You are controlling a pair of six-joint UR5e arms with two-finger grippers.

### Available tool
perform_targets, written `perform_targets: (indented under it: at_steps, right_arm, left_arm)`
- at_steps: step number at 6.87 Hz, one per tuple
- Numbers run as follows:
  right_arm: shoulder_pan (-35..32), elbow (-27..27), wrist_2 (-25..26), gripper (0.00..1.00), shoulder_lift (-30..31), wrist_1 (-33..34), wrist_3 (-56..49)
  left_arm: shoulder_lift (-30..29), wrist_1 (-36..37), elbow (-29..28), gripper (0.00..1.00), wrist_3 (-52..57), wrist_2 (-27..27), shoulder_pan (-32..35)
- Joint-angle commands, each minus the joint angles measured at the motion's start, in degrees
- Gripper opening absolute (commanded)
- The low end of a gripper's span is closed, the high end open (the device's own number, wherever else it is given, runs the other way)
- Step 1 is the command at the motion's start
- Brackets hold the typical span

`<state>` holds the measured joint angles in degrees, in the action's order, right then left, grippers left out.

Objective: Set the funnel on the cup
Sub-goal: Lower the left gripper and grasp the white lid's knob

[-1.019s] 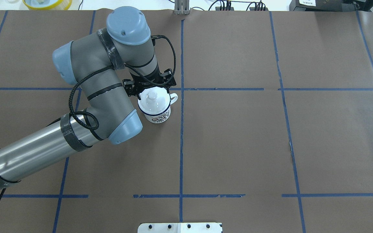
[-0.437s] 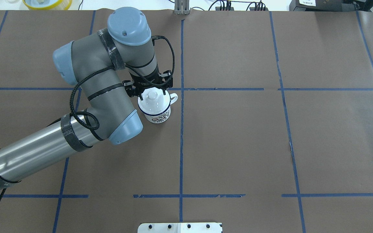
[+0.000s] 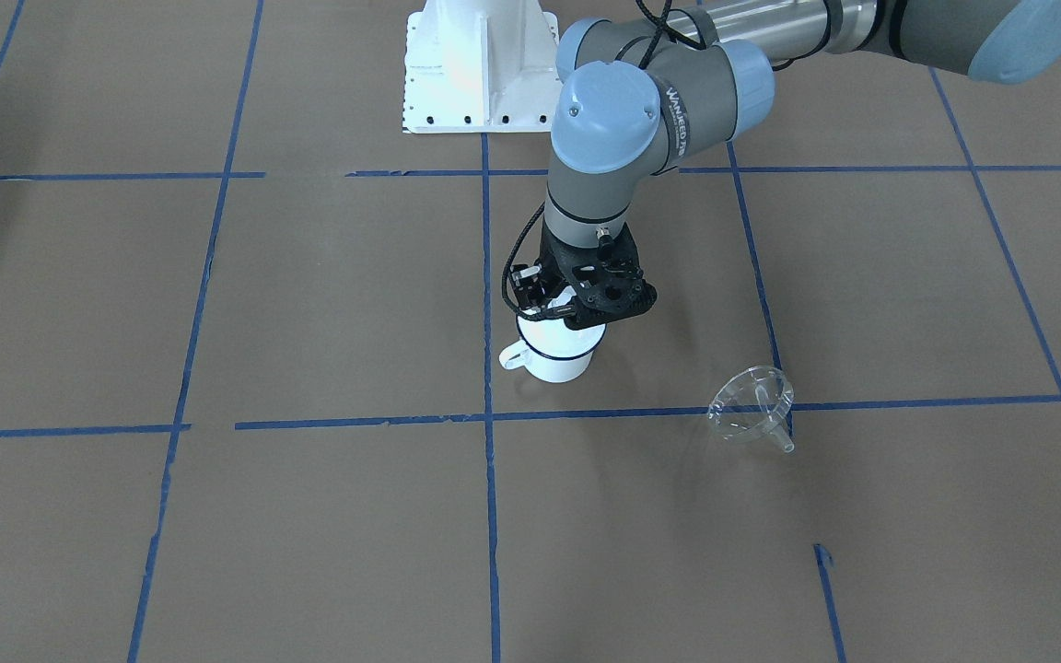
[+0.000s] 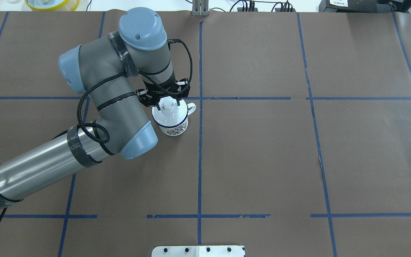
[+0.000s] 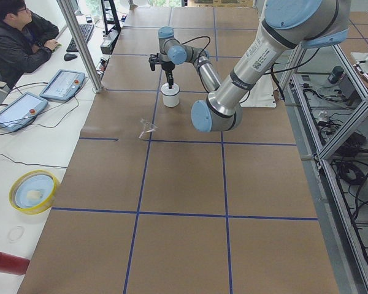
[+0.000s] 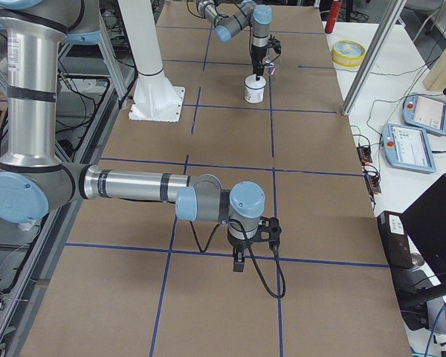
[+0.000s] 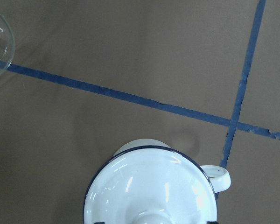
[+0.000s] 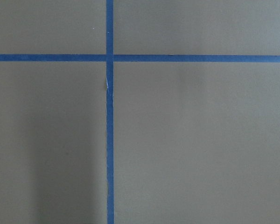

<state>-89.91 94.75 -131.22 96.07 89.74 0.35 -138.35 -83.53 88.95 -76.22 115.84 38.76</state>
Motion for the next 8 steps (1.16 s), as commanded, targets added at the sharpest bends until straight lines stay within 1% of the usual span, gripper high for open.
perform_targets:
  at_steps: [1, 2, 3, 5, 6, 7, 8]
  right_arm:
    - [0.0, 0.0, 0.0, 1.00, 0.0, 0.0, 0.0]
    - [0.0, 0.0, 0.0, 1.00, 0.0, 0.0, 0.0]
    - [0.0, 0.0, 0.0, 1.00, 0.0, 0.0, 0.0]
    - [0.0, 0.0, 0.0, 1.00, 0.0, 0.0, 0.0]
    - [0.0, 0.0, 0.0, 1.00, 0.0, 0.0, 0.0]
    - [0.0, 0.0, 0.0, 1.00, 0.0, 0.0, 0.0]
    - [0.0, 0.0, 0.0, 1.00, 0.0, 0.0, 0.0]
  left_arm:
    - [-0.1, 0.6, 0.5, 0.00, -0.3, 0.0, 0.0]
    - [-0.2, 0.6, 0.6, 0.00, -0.3, 0.0, 0.0]
    - [-0.5, 3.2, 1.9, 0.00, -0.2, -0.1, 0.1]
    - [-0.3, 12.3, 12.3, 0.00, 0.2, -0.1, 0.4]
    - [1.1, 13.1, 16.2, 0.00, 0.1, -0.1, 0.5]
    - [4.0, 13.0, 21.0, 0.00, -0.5, -0.3, -0.3]
    - [5.8, 12.7, 21.7, 0.00, -4.2, -4.0, -5.0]
